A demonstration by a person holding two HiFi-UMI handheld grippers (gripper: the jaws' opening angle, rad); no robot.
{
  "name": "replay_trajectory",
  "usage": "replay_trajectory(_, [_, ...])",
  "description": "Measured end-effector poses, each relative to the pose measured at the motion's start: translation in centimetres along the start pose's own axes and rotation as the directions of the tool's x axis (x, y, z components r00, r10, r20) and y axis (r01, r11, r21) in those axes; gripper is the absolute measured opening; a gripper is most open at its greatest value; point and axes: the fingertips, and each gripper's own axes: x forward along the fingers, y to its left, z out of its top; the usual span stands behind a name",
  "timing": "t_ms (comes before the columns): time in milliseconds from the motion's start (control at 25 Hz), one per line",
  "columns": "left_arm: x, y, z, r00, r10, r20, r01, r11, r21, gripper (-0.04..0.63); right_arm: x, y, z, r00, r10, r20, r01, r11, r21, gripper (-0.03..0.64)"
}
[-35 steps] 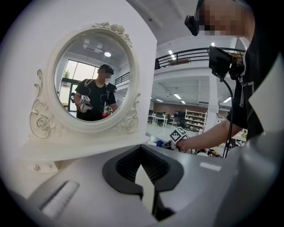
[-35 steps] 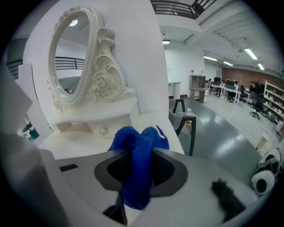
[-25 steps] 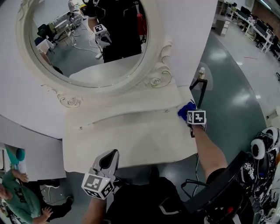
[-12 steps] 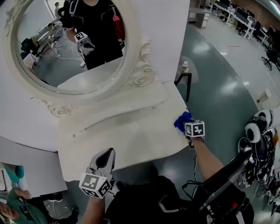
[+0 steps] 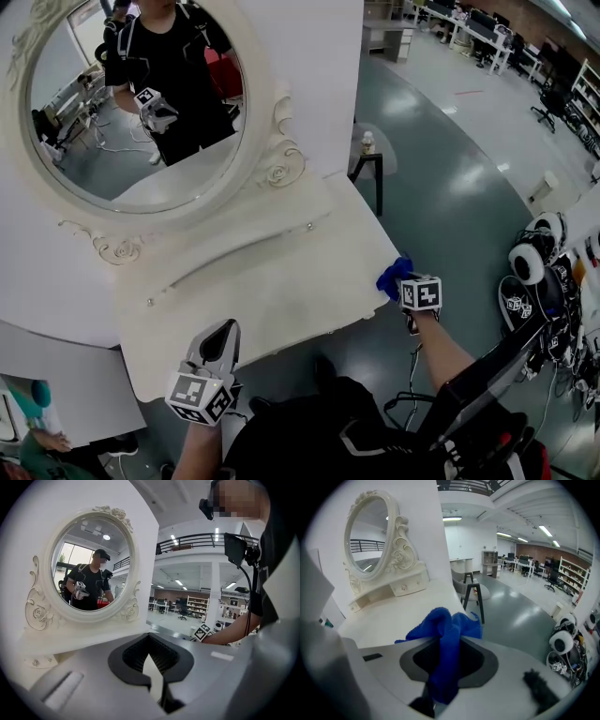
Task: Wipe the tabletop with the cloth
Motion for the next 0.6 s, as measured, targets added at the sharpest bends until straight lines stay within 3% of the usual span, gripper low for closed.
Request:
replay_trajectory(240, [-1.5,-0.2,-0.1,1.000,-0.014,0.013,0.014,1.000,-0.001,0.006,-1.4,-0.2,-0.4,0.999,-0.039,0.010,0.039,0.999,0.019,0.106])
replay_trajectory(400, [-3.0,0.6,0.4,0.999,-0.004,0.033,0.004,1.000,-0.004,0.006,-4.1,3.1,3.2,0.985,0.002,0.172,0.003,1.000,-0.024,0.106])
replay_trajectory(600, [-4.9,1.9,1.5,0.997,0.021,0.074,-0.021,1.000,-0.008,0.006,-8.5,9.9,8.8,0.928,0.119,0.353,-0.089,0.991,-0.099,0.106])
